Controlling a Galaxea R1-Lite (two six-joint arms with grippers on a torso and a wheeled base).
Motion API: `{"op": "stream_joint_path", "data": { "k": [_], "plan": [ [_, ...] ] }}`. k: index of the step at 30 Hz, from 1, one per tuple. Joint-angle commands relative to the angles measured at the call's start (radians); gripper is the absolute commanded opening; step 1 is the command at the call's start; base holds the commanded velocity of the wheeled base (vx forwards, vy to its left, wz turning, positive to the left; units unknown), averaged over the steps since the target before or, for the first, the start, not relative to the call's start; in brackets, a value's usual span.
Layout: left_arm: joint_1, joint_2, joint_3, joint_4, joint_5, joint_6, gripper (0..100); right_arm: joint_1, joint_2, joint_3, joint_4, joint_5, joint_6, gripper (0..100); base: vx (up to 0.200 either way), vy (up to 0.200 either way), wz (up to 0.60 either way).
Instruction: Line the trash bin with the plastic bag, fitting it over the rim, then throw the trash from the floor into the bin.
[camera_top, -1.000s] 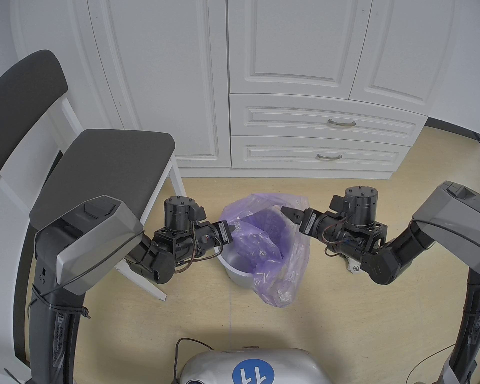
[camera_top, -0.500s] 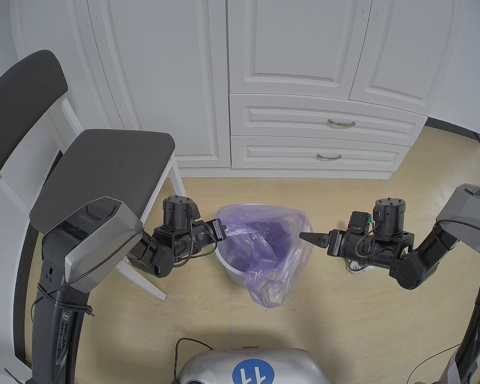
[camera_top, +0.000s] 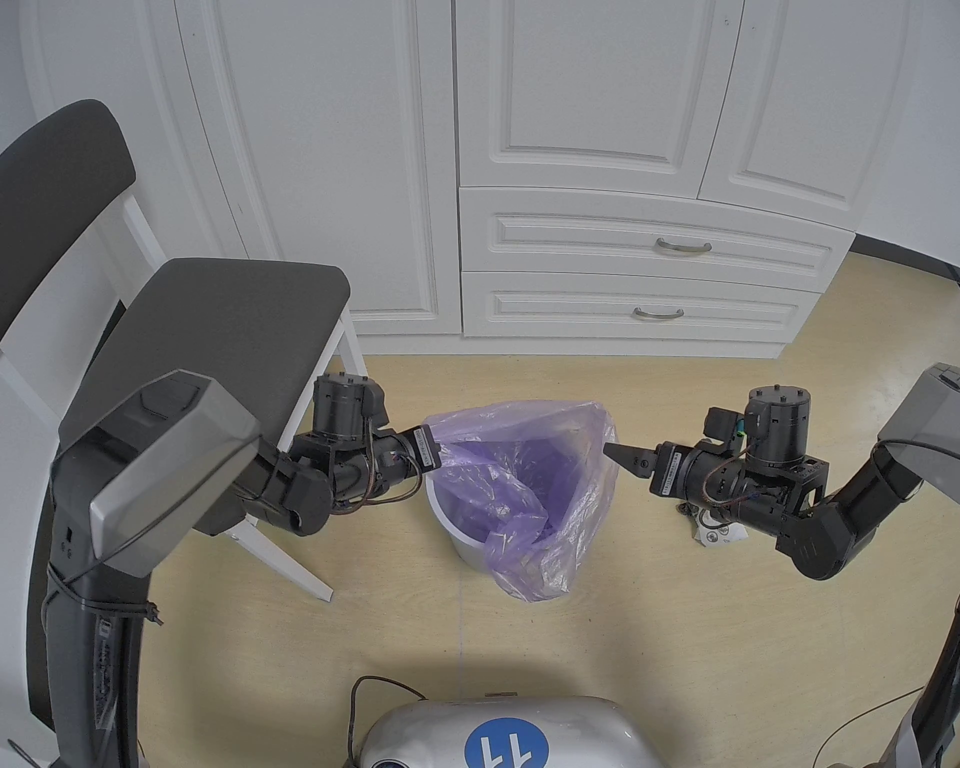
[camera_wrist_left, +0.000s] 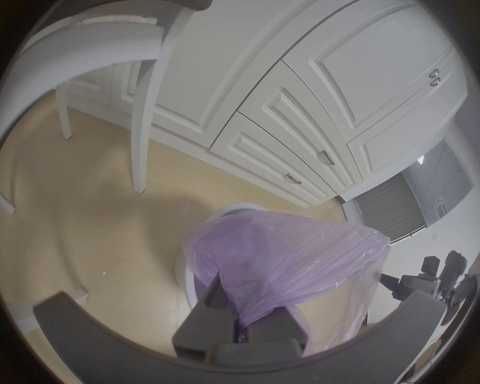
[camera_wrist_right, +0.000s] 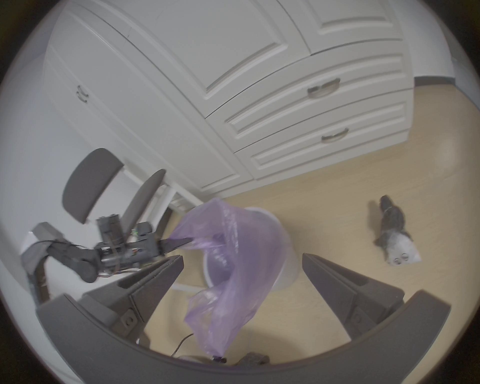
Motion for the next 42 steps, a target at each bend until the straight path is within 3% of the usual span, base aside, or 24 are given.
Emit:
{"op": "stream_joint_path", "data": {
  "k": [1,7,14,22,28,31,38,42],
  "plan": [
    [-0.011,-0.201,0.018,0.177,-0.006,0.005,0,0.121,-0.024,-0.025,0.001,-0.150,-0.008,100,0.000,0.000,0.00],
    [-0.037,-0.244,-0.006,0.285,-0.004,0.000,0,0.198,-0.065,0.034,0.000,-0.242,-0.103,100,0.000,0.000,0.00],
    [-0.040,-0.235,-0.008,0.296,-0.004,0.003,0,0.247,-0.052,0.156,-0.075,-0.239,-0.255,100,0.000,0.000,0.00],
    [-0.033,-0.177,-0.079,0.411,-0.006,0.009,0,0.278,0.037,0.190,-0.155,-0.236,-0.281,100,0.000,0.000,0.00],
    [-0.013,-0.149,-0.111,0.500,-0.007,0.026,0,0.196,0.106,0.127,-0.155,-0.239,-0.287,100,0.000,0.000,0.00],
    [-0.007,-0.161,-0.099,0.562,-0.007,0.098,0,0.143,0.152,0.074,-0.157,-0.245,-0.287,100,0.000,0.000,0.00],
    [-0.002,-0.186,-0.106,0.645,-0.007,0.149,0,0.103,0.180,0.024,-0.157,-0.247,-0.282,100,0.000,0.000,0.00],
    [0.023,-0.186,-0.097,0.687,-0.007,0.232,0,0.078,0.247,-0.023,-0.161,-0.303,-0.304,100,0.000,0.000,0.00]
  ]
}}
